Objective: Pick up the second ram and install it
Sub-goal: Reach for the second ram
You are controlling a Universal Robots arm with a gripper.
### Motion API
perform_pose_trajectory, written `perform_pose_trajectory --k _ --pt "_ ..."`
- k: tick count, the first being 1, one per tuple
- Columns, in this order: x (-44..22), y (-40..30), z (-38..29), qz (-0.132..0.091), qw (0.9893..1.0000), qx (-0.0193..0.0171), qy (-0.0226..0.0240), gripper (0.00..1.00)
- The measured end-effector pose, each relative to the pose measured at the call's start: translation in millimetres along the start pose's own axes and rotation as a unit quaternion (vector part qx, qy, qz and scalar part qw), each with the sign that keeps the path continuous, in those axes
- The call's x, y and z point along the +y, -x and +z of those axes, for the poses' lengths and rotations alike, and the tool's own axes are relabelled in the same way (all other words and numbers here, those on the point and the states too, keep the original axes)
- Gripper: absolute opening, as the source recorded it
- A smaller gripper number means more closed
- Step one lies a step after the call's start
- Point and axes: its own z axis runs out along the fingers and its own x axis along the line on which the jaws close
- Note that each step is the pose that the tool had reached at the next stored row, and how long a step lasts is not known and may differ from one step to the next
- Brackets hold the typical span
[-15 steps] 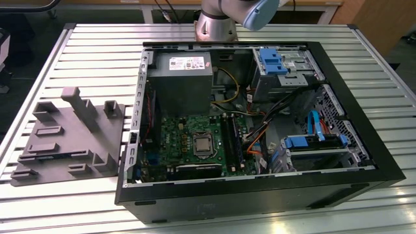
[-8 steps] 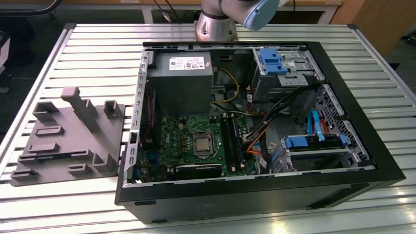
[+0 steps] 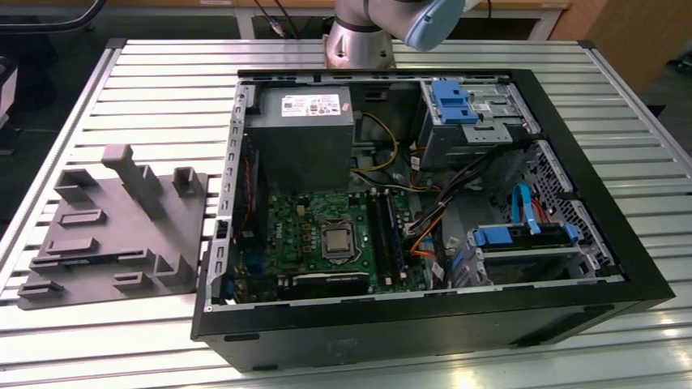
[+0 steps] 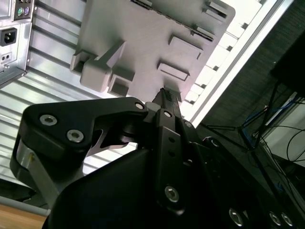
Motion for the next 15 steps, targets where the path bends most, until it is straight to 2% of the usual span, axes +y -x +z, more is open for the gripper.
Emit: perform_pose_trajectory --k 15 --pt "-4.4 -0.4 5.5 0.000 1.0000 0.0000 0.0000 0.11"
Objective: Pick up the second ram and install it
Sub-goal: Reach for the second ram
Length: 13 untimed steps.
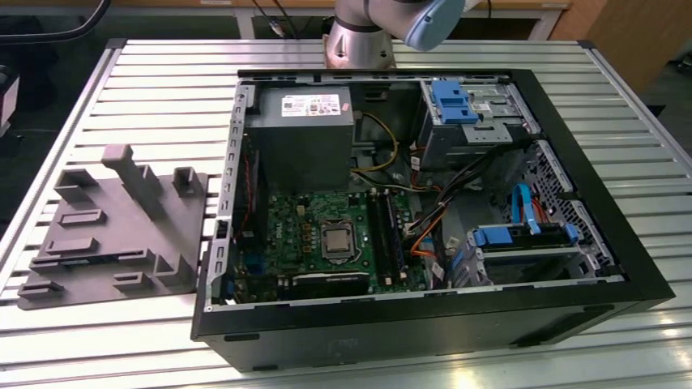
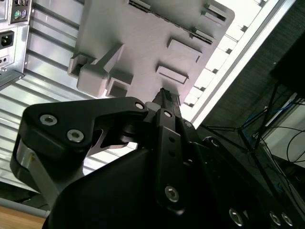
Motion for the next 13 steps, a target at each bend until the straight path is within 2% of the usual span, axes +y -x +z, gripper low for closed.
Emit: perform_pose_trajectory --k 13 --pt "-4.4 -0.1 5.8 0.000 1.0000 0.0000 0.0000 0.11"
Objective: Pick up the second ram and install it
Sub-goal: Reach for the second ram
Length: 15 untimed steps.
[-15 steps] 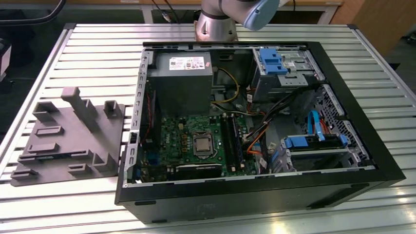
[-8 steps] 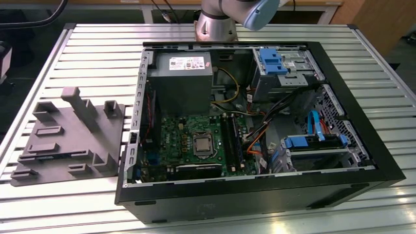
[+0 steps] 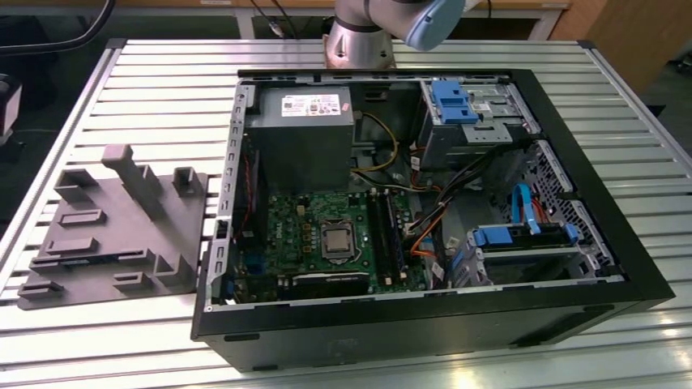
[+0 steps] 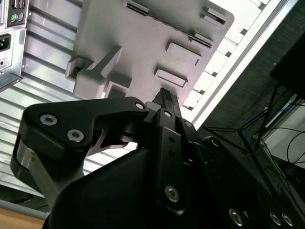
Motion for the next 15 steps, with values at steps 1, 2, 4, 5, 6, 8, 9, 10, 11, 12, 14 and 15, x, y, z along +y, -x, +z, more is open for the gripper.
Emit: perform_pose_trajectory --k 1,2,4,5,6,8,9,10,11,12,14,15 --pt "-0.3 0.0 0.5 0.000 1.0000 0.0000 0.0000 0.11" --pt "-0.7 0.0 1.0 0.000 1.0000 0.0000 0.0000 0.11" --pt "-1.5 0.0 2.1 0.000 1.0000 0.0000 0.0000 0.11" --pt "-1.8 0.0 2.6 0.000 1.0000 0.0000 0.0000 0.11" --pt "-2.2 0.0 3.1 0.000 1.0000 0.0000 0.0000 0.11" --pt "-3.0 0.0 4.2 0.000 1.0000 0.0000 0.0000 0.11" --pt "-3.4 0.0 4.7 0.000 1.0000 0.0000 0.0000 0.11" --pt "-3.7 0.0 5.2 0.000 1.0000 0.0000 0.0000 0.11" --pt "-4.1 -0.1 5.7 0.000 1.0000 0.0000 0.0000 0.11" --pt "-4.4 -0.1 6.2 0.000 1.0000 0.0000 0.0000 0.11" --pt "-5.0 -0.1 7.2 0.000 1.0000 0.0000 0.0000 0.11" --pt "-5.4 -0.1 7.7 0.000 1.0000 0.0000 0.0000 0.11"
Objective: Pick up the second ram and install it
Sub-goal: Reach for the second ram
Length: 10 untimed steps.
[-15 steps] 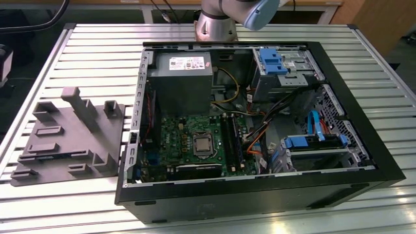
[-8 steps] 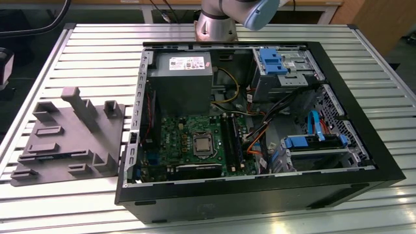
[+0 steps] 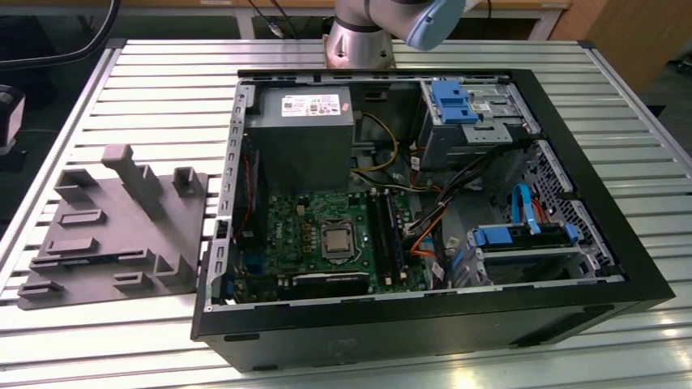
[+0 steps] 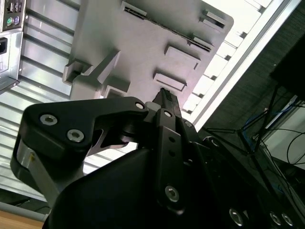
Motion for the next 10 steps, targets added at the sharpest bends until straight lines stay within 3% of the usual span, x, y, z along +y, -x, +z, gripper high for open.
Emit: perform_pose_trajectory --k 10 --pt "-3.4 -0.1 5.1 0.000 1.0000 0.0000 0.0000 0.11"
